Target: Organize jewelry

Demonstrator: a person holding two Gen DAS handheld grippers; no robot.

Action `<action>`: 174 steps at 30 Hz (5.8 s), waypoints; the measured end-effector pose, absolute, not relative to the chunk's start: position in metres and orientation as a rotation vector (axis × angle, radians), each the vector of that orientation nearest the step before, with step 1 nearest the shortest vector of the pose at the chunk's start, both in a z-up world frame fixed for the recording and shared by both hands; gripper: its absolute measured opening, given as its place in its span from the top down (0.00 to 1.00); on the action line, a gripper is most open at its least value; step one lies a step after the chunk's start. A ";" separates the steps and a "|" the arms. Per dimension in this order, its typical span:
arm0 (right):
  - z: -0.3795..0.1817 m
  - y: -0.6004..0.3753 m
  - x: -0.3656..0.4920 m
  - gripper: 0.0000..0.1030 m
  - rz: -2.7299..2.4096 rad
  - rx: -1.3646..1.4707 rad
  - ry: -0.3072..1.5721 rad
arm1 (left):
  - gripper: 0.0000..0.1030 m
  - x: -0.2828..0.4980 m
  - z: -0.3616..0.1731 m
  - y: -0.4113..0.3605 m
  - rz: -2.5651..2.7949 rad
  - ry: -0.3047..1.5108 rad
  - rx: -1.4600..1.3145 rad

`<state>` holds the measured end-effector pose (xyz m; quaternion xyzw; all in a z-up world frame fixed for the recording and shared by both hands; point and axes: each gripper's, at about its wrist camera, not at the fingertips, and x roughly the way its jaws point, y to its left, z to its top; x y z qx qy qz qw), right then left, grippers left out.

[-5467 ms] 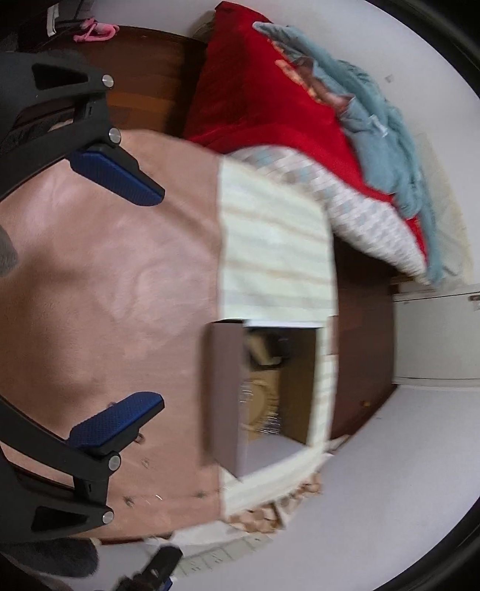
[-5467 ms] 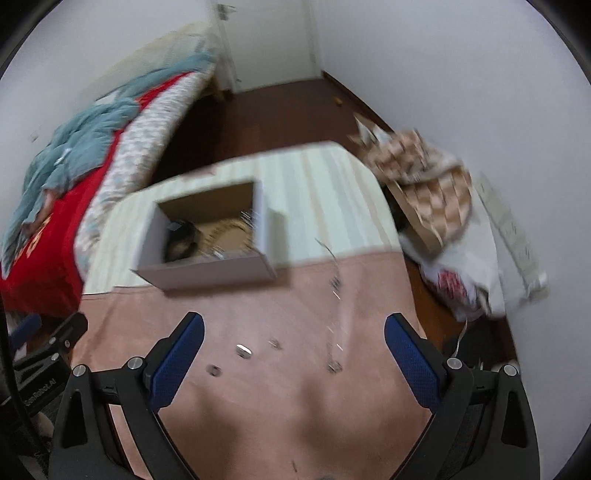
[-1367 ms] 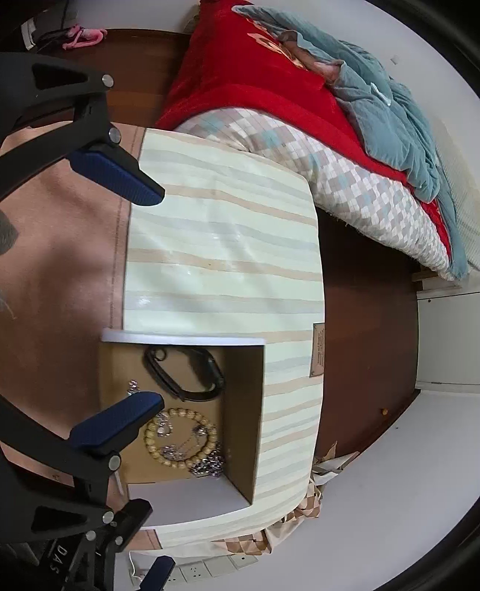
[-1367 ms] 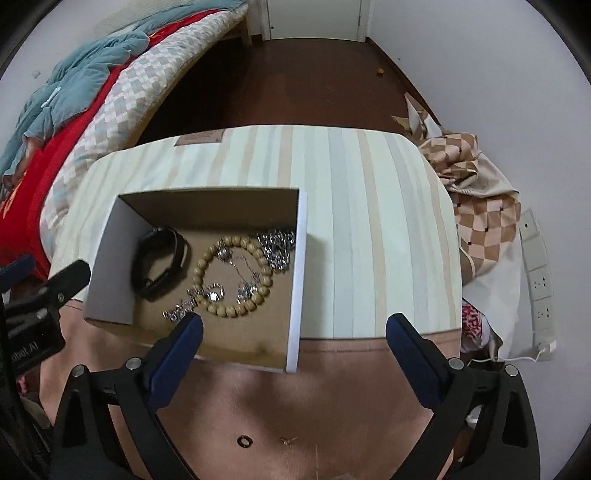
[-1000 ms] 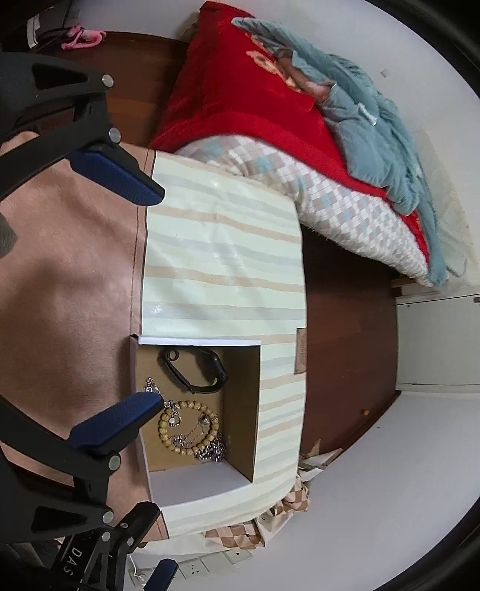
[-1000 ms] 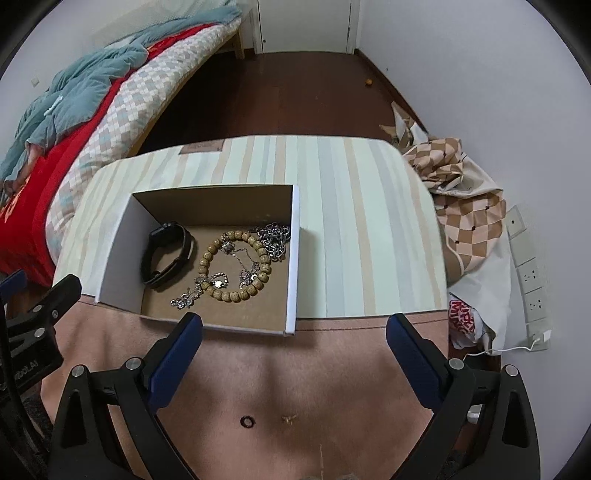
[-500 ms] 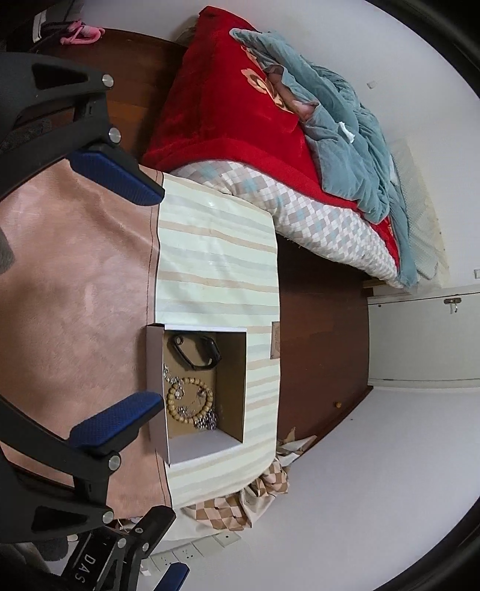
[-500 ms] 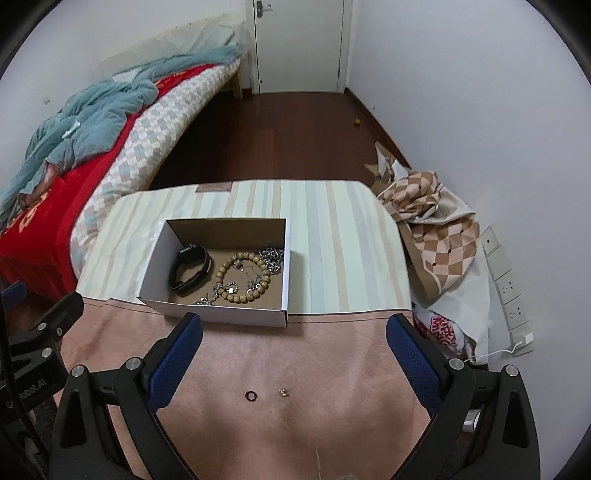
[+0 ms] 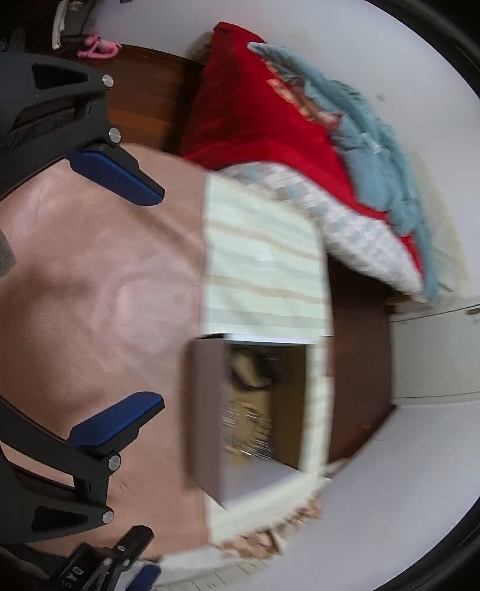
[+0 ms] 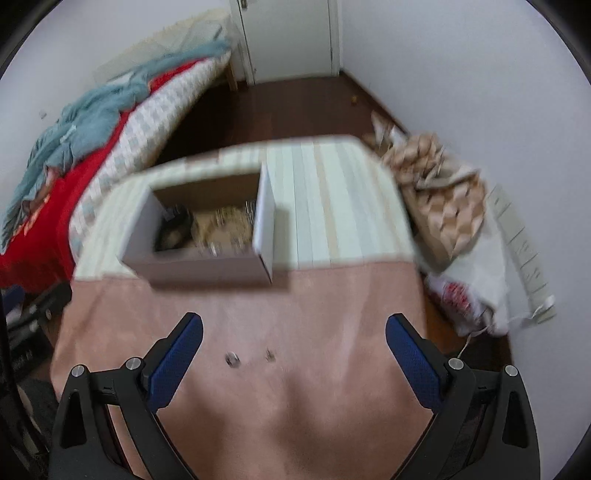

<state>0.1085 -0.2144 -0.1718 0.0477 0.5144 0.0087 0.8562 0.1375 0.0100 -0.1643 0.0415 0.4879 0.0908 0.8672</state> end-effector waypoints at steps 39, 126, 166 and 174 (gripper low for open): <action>-0.214 -0.262 0.079 0.88 -0.088 0.161 0.999 | 0.91 0.133 -0.243 -0.104 -0.201 1.141 0.115; -0.115 -0.191 0.158 0.03 -0.077 -0.017 1.076 | 0.00 0.178 -0.113 0.014 0.017 1.023 -0.015; 0.094 -0.187 0.025 0.00 -0.036 -0.015 0.823 | 0.00 0.080 0.041 0.014 0.017 0.894 -0.032; 0.075 -0.192 0.070 0.00 -0.063 -0.017 0.869 | 0.00 0.111 0.031 0.005 0.023 0.910 -0.028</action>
